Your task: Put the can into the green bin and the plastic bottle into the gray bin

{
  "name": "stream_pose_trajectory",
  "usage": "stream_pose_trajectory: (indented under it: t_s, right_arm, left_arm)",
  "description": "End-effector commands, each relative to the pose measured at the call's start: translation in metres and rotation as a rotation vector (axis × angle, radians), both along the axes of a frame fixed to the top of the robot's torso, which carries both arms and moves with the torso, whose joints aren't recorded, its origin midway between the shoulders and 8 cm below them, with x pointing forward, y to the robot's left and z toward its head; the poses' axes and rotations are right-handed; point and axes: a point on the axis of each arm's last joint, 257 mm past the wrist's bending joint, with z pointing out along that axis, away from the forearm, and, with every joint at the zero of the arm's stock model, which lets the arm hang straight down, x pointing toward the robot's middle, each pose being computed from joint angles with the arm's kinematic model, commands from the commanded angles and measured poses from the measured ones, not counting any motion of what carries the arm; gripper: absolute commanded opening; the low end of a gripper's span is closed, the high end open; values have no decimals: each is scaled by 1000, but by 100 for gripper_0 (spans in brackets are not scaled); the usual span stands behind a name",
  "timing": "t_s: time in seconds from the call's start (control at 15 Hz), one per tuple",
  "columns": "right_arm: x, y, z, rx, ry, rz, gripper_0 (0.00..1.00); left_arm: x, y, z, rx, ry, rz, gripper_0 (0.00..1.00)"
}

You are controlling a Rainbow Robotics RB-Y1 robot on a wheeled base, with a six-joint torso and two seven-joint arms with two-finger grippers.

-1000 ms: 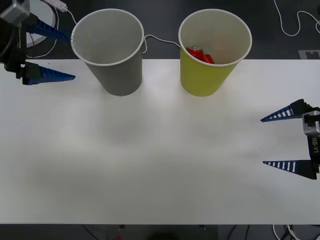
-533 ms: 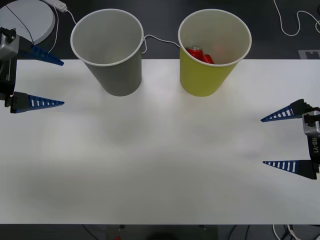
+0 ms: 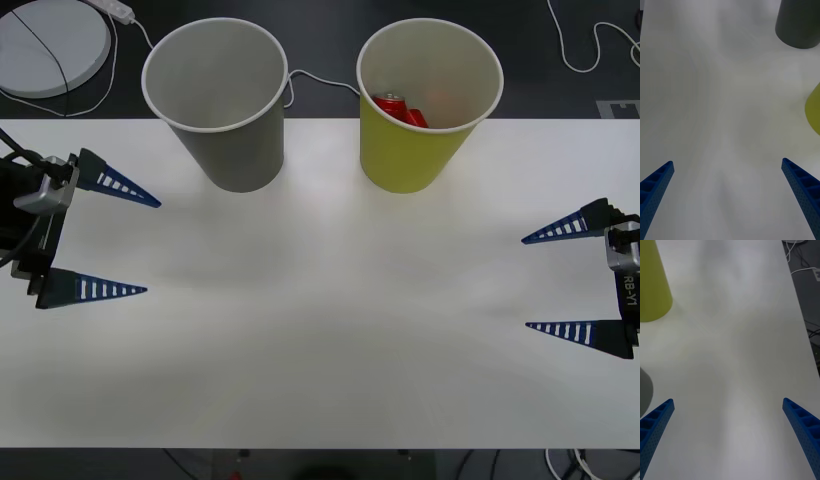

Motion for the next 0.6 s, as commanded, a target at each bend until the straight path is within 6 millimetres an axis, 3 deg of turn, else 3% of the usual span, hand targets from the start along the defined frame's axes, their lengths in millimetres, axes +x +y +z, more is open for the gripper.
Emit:
stream_pose_trajectory:
  t_s: [0.07, 0.2, 0.6]
  right_arm:
    - [0, 0, 0, 0, 0, 0, 100]
    - [0, 0, 0, 0, 0, 0, 100]
    - [0, 0, 0, 0, 0, 0, 100]
  left_arm:
    - [-13, -11, -19, 11, 43, -47, 100]
    - [-18, -17, -33, 28, 64, -68, 100]
    - [8, -23, -44, -18, 0, 30, 100]
